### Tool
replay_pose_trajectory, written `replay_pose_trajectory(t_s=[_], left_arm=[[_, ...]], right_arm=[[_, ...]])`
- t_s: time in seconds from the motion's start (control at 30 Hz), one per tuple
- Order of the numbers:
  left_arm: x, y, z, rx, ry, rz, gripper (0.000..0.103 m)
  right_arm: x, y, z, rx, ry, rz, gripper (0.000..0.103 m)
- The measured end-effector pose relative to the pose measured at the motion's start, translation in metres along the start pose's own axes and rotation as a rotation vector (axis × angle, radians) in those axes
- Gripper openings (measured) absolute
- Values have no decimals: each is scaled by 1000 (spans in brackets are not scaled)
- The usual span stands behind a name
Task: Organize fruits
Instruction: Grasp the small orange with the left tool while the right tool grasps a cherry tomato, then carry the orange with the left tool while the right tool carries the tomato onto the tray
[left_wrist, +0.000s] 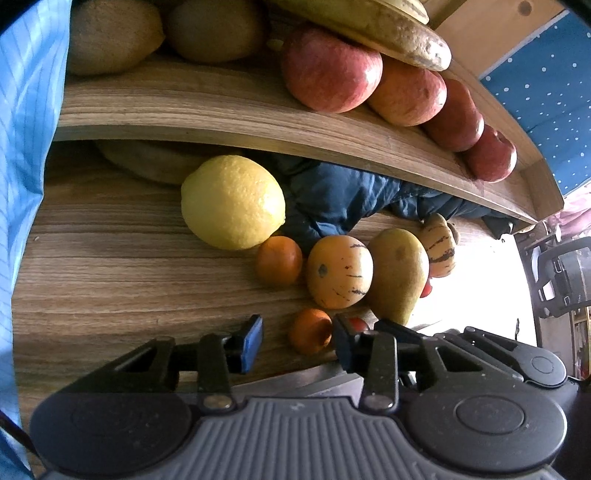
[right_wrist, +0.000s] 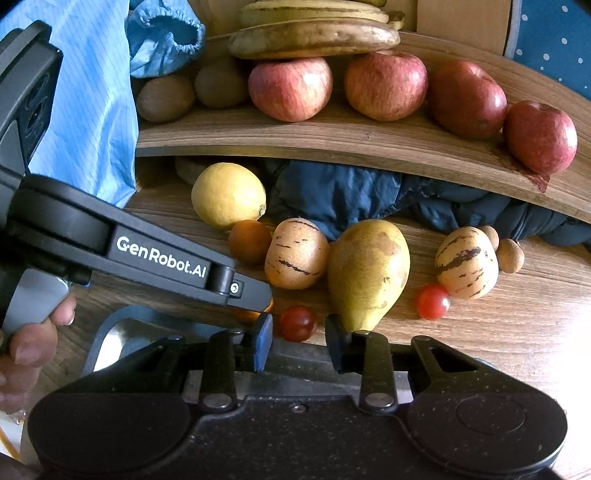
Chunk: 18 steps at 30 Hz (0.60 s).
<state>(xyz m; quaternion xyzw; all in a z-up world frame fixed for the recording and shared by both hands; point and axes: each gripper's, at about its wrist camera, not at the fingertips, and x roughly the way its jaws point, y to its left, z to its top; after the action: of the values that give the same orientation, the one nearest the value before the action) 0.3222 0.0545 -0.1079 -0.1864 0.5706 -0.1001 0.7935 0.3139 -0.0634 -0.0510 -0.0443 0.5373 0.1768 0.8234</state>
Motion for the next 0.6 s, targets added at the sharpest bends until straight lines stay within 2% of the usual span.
replay_pose_trajectory(t_s=[0.2,0.33,0.6], left_arm=[[1,-2,-1,8,2,-28,29],[1,-3,-1,8,1,-33,27],[0,-1,-2,-4,-1,-40,27]], right_arm=[[3,-1,1,6,-1,-6,29],[5,-1,2,6,1,-7,25],[6,-1,2,10,-4,-5,24]])
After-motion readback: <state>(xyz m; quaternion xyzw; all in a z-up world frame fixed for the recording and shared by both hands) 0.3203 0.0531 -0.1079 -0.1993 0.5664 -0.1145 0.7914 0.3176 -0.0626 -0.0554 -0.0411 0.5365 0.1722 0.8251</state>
